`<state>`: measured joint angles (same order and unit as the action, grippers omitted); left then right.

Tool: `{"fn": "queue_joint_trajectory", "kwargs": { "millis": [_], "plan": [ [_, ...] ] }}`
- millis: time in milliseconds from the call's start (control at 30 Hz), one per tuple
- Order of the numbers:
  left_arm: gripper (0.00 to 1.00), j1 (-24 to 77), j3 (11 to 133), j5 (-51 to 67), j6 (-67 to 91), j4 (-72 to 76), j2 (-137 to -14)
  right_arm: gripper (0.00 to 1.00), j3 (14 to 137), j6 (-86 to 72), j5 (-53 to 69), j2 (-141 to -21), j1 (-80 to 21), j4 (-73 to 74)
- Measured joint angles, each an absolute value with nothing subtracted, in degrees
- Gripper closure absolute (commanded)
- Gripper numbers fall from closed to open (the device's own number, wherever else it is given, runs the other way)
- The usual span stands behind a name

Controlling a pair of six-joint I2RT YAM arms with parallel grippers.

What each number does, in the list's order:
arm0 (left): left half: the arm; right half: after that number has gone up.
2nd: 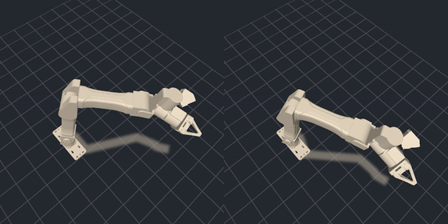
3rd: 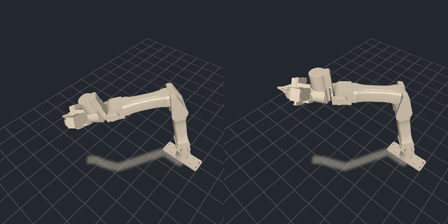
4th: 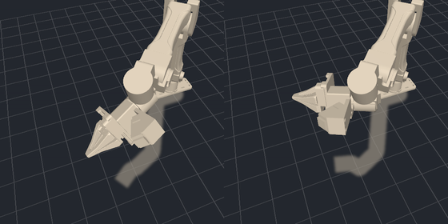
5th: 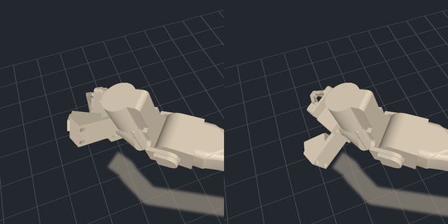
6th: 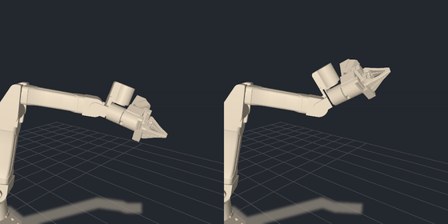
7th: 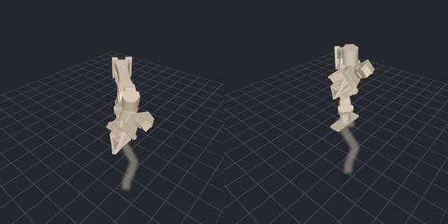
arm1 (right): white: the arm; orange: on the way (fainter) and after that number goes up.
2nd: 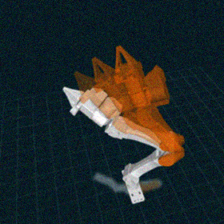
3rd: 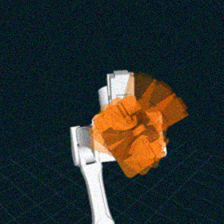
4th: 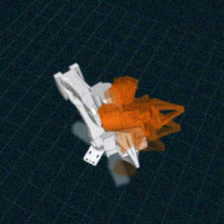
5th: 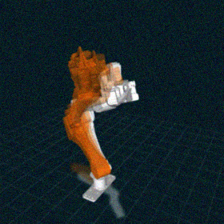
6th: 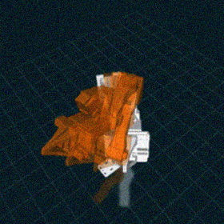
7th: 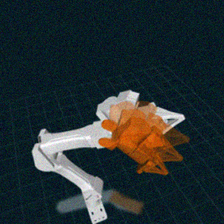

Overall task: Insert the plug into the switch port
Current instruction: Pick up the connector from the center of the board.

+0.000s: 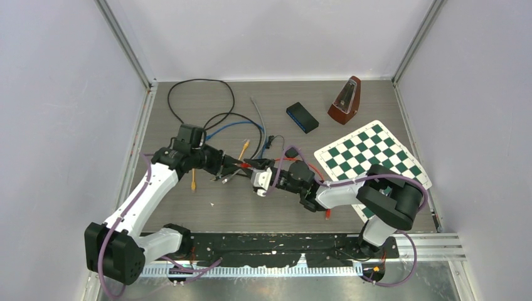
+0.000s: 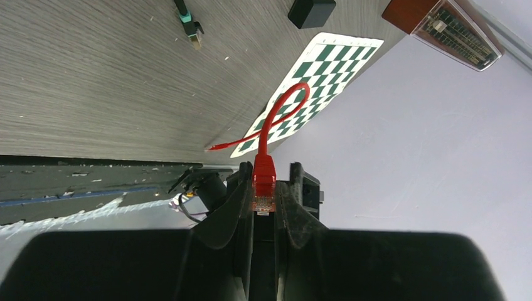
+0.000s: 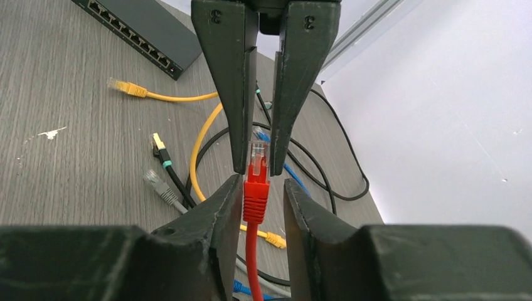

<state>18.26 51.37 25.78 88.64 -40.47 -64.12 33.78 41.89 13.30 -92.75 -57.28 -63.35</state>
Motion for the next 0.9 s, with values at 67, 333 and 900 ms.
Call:
{"fn": "queue_joint_trajectory", "kwargs": {
  "millis": [67,333,900],
  "plan": [
    [1.0,18.28,51.31,25.98,88.71,-40.21,-64.12,0.67,33.67,42.0,12.93,-93.19,-57.36,-63.75],
    [1.0,18.31,51.18,26.3,89.17,-39.75,-64.12,0.89,32.47,42.37,11.57,-93.82,-57.65,-65.93],
    [0.1,16.71,48.73,23.75,89.3,-37.54,-59.53,0.95,31.92,38.09,8.91,-92.03,-57.98,-64.95]
  ]
}}
